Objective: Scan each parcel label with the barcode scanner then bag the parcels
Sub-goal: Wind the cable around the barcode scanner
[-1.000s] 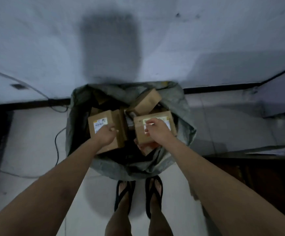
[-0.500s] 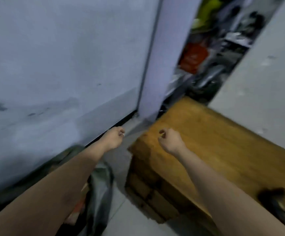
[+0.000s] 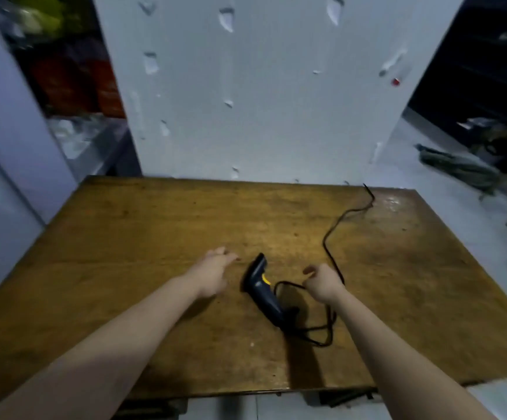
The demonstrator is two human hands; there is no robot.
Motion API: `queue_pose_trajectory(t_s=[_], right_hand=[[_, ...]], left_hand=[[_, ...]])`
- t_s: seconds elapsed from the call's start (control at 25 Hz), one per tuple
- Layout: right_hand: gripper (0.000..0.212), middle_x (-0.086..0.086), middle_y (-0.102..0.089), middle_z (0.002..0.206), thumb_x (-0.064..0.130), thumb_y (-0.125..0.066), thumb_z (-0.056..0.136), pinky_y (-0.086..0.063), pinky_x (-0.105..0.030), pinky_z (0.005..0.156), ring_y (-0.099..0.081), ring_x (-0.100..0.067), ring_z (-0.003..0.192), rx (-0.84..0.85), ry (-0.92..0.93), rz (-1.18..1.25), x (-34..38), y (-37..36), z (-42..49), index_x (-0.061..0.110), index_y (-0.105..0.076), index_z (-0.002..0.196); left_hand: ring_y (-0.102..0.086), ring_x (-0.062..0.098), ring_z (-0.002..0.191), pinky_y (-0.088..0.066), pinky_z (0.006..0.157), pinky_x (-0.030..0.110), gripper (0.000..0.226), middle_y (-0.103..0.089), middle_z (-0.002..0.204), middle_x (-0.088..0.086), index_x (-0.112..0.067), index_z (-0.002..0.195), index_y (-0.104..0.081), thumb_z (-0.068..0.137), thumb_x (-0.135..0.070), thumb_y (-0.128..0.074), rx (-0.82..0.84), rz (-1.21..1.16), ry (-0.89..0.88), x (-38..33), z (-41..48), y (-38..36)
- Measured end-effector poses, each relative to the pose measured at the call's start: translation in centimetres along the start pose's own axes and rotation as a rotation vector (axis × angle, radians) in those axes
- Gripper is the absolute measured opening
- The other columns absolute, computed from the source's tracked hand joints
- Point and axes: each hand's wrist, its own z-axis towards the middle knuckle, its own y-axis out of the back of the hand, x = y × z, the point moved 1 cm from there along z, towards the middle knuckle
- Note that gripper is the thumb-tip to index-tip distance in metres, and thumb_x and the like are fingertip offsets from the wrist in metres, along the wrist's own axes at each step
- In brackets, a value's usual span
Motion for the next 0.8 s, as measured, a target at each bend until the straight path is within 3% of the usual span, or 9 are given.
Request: queue_pose_trajectory(t_s=[0.08,0.16,0.28,0.36,0.4,0.48,0.56,0.68,0.8], right_hand=[[0.038,-0.013,-0.058,0.127,0.012,-0.053,0.090,-0.047,-0.027,0.079,-0.058,-0.026,0.110,0.128,-0.078,-0.011,-4.9,-1.1,0.4,0.008,-0.053,0.128],[0.046,-0.011,-0.049,0.139,0.022,-0.058,0.089,-0.046,-0.034,0.098,-0.050,-0.027,0.124,0.222,-0.082,-0.126,-8.1,-2.8,0.3,0.014,-0.049,0.133],[0.062,-0.009,-0.004,0.161,0.033,-0.057,0.089,-0.013,-0.053,0.116,-0.004,-0.034,0.148,0.266,-0.026,-0.414,-9.8,-4.2,0.3,0.023,-0.033,0.146],[0.066,-0.010,0.006,0.161,0.033,-0.058,0.089,-0.016,-0.050,0.117,0.001,-0.033,0.148,0.307,-0.020,-0.394,-9.7,-3.9,1.1,0.024,-0.029,0.148],[0.063,-0.011,0.001,0.161,0.032,-0.058,0.090,-0.023,-0.045,0.116,-0.009,-0.033,0.147,0.312,-0.027,-0.344,-9.9,-3.6,1.7,0.021,-0.032,0.147],[0.047,-0.014,-0.030,0.154,0.028,-0.052,0.094,-0.036,-0.039,0.110,-0.036,-0.032,0.138,0.221,-0.069,-0.170,-10.2,-2.7,2.7,0.016,-0.045,0.139],[0.040,-0.011,-0.056,0.135,0.036,-0.043,0.098,-0.041,-0.038,0.106,-0.050,-0.028,0.127,0.083,-0.163,0.195,-10.0,-1.3,3.1,0.014,-0.054,0.130],[0.052,-0.002,-0.049,0.140,0.046,-0.042,0.097,-0.032,-0.029,0.104,-0.042,-0.021,0.132,0.019,-0.157,0.572,-9.3,0.5,3.7,0.022,-0.039,0.144],[0.054,-0.004,-0.050,0.133,0.033,-0.057,0.092,-0.038,-0.030,0.100,-0.046,-0.021,0.126,0.010,-0.061,0.484,-8.9,1.5,5.1,0.024,-0.039,0.142]], left_hand=[[-0.027,0.024,0.142,-0.025,0.115,0.032,0.057,-0.029,0.155,0.006,-0.022,0.144,-0.036,0.090,-0.012,-0.051,0.093,0.230,-0.229,-3.0,2.7,-3.0],[-0.018,0.023,0.146,-0.014,0.120,0.038,0.059,-0.023,0.158,0.006,-0.019,0.147,-0.031,0.092,-0.014,-0.052,0.227,0.455,-0.413,-4.8,4.8,-5.8],[-0.019,0.025,0.145,-0.004,0.120,0.045,0.064,-0.029,0.154,0.008,-0.017,0.145,-0.033,0.089,-0.030,-0.061,0.380,0.642,-0.533,-5.4,7.8,-8.0],[-0.033,0.026,0.136,-0.006,0.119,0.044,0.057,-0.044,0.143,0.006,-0.018,0.138,-0.041,0.088,-0.039,-0.059,0.403,0.623,-0.563,-5.0,9.5,-7.9],[-0.037,0.026,0.131,-0.010,0.117,0.043,0.053,-0.047,0.139,0.005,-0.018,0.134,-0.043,0.089,-0.042,-0.057,0.398,0.576,-0.569,-4.6,10.1,-7.5],[-0.039,0.025,0.124,-0.022,0.111,0.041,0.048,-0.048,0.135,0.004,-0.018,0.130,-0.042,0.091,-0.045,-0.052,0.357,0.441,-0.544,-3.8,11.1,-6.3],[-0.039,0.023,0.116,-0.031,0.100,0.038,0.047,-0.049,0.129,0.003,-0.019,0.128,-0.040,0.093,-0.048,-0.049,0.297,0.279,-0.460,-3.0,11.9,-4.8],[-0.046,0.019,0.097,-0.040,0.081,0.033,0.045,-0.055,0.110,0.003,-0.022,0.125,-0.039,0.092,-0.051,-0.047,0.270,0.031,-0.289,-2.4,13.2,-2.5],[-0.051,0.015,0.085,-0.042,0.071,0.028,0.043,-0.051,0.102,0.001,-0.024,0.126,-0.039,0.092,-0.047,-0.050,0.286,-0.196,-0.196,-4.2,14.3,-1.1]])
